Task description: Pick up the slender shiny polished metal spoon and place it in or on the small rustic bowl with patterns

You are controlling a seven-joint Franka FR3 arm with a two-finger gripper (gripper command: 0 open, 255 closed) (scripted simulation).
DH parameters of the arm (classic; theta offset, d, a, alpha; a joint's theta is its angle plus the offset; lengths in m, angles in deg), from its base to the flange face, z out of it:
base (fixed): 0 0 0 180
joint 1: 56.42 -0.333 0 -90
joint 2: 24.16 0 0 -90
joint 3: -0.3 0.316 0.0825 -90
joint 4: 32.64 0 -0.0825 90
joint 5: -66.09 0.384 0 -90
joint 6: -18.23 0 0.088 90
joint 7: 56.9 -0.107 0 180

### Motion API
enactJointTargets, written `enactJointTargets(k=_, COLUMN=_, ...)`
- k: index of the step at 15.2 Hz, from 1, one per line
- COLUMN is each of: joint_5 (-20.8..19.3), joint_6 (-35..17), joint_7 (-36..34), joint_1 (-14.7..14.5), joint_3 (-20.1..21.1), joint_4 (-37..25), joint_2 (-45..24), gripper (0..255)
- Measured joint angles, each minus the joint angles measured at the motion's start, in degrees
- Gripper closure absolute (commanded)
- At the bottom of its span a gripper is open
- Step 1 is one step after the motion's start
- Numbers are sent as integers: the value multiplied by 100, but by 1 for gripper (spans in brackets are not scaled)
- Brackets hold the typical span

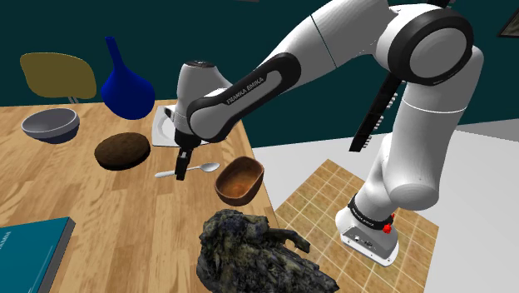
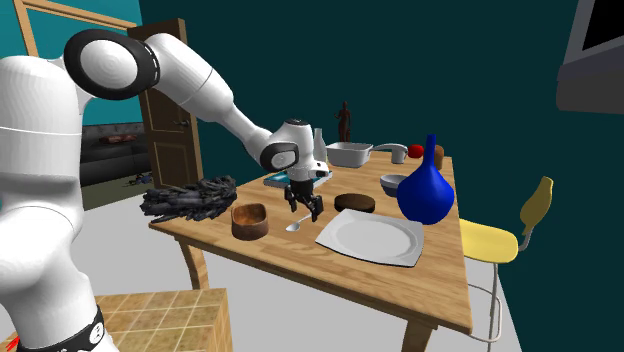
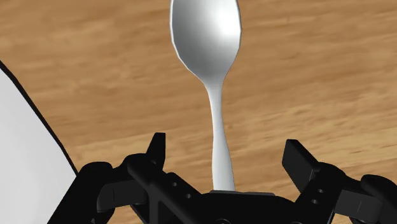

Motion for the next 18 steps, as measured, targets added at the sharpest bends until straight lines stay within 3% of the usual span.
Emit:
enactJointTargets(k=1, joint_5=0, joint_6=-1, joint_7=0, joint_1=0, joint_3=0, joint_4=0, joint_2=-1, gripper=0)
enactJointTargets(k=2, joint_5=0, joint_6=-1, joint_7=0, joint_1=0, joint_3=0, joint_4=0, joint_2=-1, gripper=255)
enactJointTargets(k=12, joint_5=0, joint_6=-1, joint_7=0, joint_1=0, joint_3=0, joint_4=0, joint_2=-1, gripper=255)
enactJointTargets(k=18, joint_5=-9, joint_6=331, joint_7=-52, joint_1=11, joint_3=-2, joint_4=-115, joint_2=222, gripper=255)
